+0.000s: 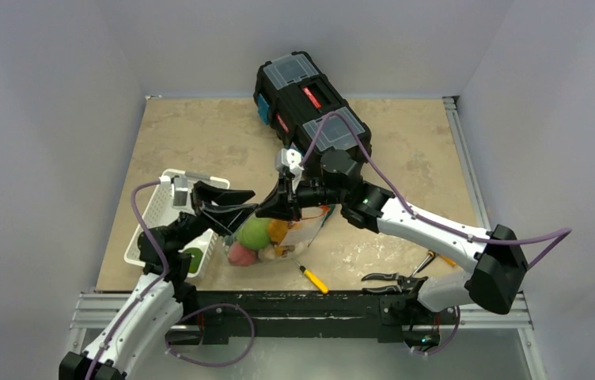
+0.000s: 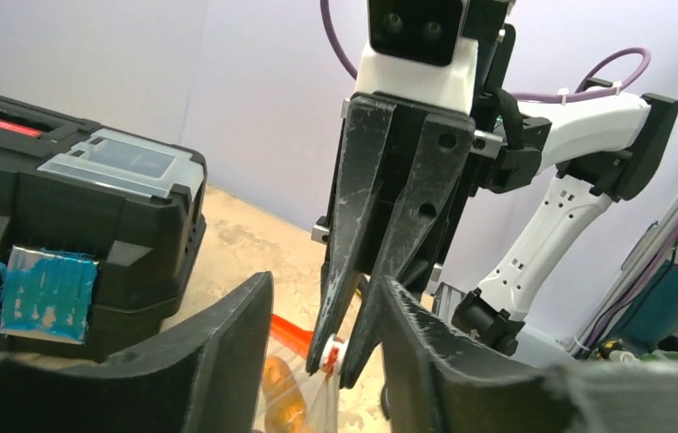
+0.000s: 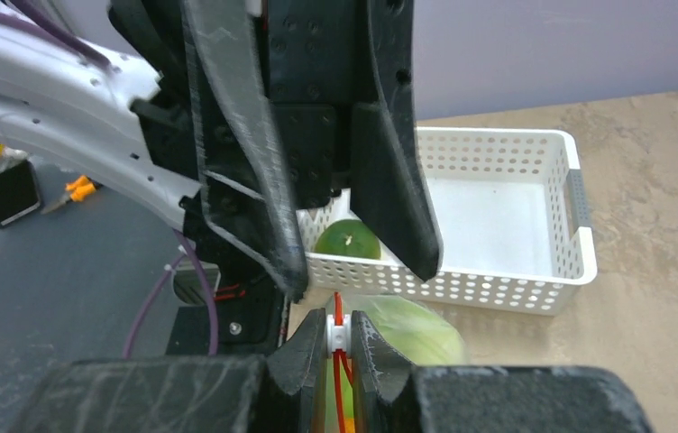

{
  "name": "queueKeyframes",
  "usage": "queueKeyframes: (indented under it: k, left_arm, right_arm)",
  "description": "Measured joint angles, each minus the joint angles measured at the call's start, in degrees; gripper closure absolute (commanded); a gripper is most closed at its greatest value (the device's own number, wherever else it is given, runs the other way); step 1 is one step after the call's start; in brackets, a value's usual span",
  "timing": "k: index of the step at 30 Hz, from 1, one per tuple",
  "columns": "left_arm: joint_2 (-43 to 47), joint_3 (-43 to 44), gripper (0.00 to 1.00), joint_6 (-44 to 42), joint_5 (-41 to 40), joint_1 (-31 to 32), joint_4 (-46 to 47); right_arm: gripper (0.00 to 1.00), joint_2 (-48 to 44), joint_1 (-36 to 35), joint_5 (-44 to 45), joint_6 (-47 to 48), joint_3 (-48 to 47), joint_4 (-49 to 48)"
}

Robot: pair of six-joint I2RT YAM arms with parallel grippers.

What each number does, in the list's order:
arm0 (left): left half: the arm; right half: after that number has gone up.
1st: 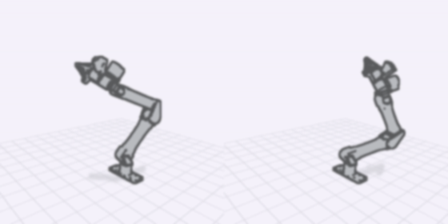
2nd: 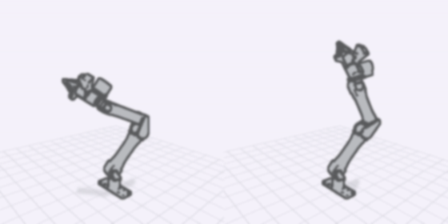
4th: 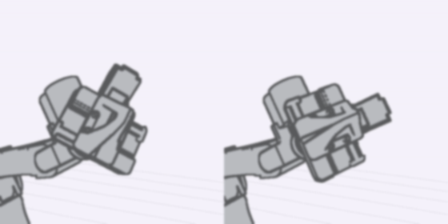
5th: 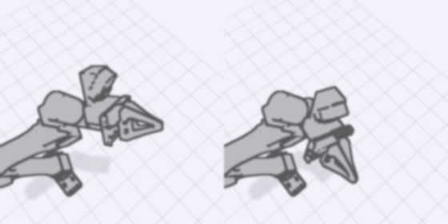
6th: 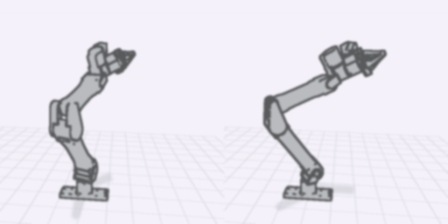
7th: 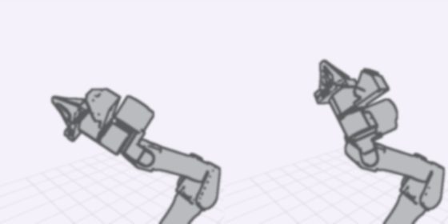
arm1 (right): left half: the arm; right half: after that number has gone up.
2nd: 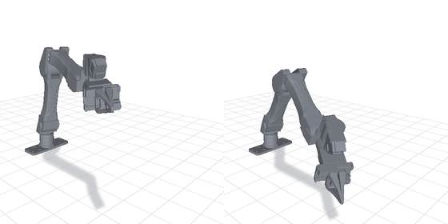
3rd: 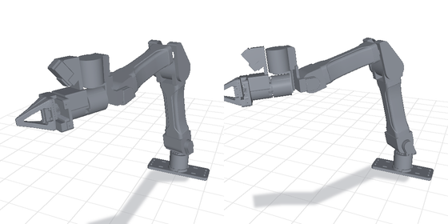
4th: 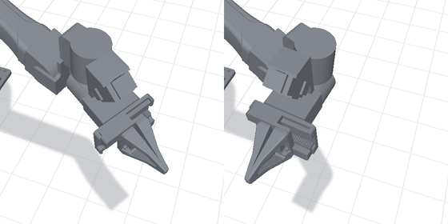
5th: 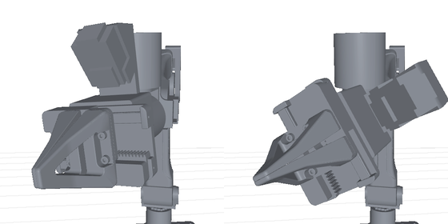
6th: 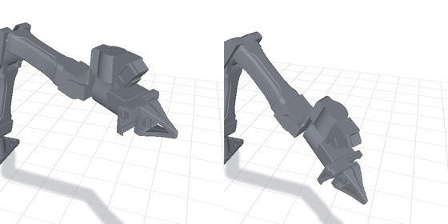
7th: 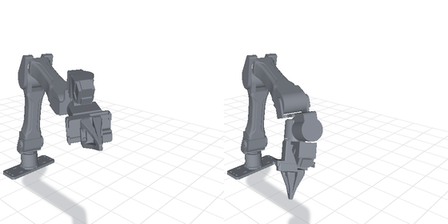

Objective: Place the food in the zip-top bag and seal the zipper

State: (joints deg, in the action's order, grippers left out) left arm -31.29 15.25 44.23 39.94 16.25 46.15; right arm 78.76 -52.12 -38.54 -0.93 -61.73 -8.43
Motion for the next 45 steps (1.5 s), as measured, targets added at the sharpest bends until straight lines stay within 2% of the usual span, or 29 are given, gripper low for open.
queueKeyframes:
  k: [2,6,11,15,22,23,28,39,45]
  left_arm:
    - [-2.7,-2.4,0.69,3.5,-0.3,0.0,7.4]
    - [-9.9,-4.8,0.63,8.8,-0.1,0.0,20.8]
    - [-10.8,-5.8,0.62,10.8,-0.2,0.0,26.8]
    - [-9.7,-5.8,0.67,11.3,0.8,0.0,29.9]
    - [-11.2,-5.8,0.65,12.2,1.7,0.0,30.8]
    - [-11.5,-5.8,0.68,12.2,1.7,0.0,30.9]
    - [-12.9,-5.7,1.00,12.4,2.4,0.1,31.6]
    - [-11.3,-5.8,1.00,12.0,1.1,0.3,32.5]
    - [-7.6,-6.1,1.00,11.5,-2.5,0.3,28.6]
  right_arm:
    - [1.00,-0.2,0.0,-0.2,-2.2,0.4,-1.6]
    - [1.00,-0.7,0.0,-0.1,-5.1,1.5,-5.1]
    - [1.00,-1.2,0.0,-0.5,-7.3,2.1,-7.5]
    - [1.00,-1.2,0.0,-0.6,-8.3,2.2,-9.1]
    - [1.00,-1.1,0.1,-1.5,-9.6,2.2,-10.6]
    - [1.00,-1.1,0.1,-1.5,-9.6,2.2,-10.6]
    - [1.00,-1.0,0.2,-1.7,-10.3,2.2,-11.0]
    - [1.00,1.3,0.3,-2.3,-11.6,2.2,-12.9]
    - [1.00,1.4,0.4,-2.8,-11.5,2.2,-13.2]
